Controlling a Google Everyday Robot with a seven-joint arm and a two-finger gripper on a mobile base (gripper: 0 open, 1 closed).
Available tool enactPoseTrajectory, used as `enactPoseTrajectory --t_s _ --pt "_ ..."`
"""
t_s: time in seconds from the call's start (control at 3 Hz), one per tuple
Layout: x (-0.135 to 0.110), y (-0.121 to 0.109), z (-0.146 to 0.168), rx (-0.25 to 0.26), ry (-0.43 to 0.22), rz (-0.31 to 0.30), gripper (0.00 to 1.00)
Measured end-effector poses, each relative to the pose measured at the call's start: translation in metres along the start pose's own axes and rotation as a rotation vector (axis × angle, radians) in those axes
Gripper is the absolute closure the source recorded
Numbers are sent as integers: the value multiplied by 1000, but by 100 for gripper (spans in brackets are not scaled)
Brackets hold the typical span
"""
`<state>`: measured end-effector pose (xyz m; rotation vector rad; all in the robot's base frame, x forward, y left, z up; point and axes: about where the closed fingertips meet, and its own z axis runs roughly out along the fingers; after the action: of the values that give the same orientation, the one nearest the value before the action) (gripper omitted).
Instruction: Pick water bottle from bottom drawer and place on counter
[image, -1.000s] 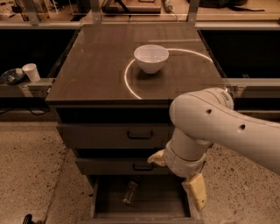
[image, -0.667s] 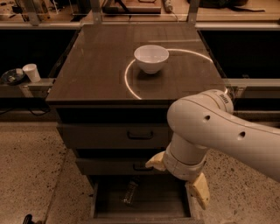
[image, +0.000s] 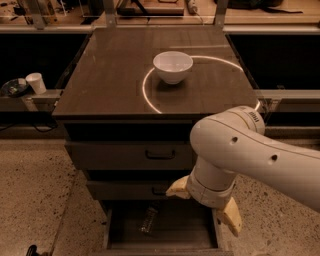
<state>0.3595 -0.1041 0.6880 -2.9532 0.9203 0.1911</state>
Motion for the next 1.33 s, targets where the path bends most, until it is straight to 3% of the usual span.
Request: enactPoseTrajectory --t_s 0.33,0.67,1.0,1.33 --pt "26 2 17 61 23 -124 0" --pt "40 -2 32 183 25 -237 0" --pt "41 0 33 183 35 -309 0" --pt "45 -10 43 264 -9 -301 0"
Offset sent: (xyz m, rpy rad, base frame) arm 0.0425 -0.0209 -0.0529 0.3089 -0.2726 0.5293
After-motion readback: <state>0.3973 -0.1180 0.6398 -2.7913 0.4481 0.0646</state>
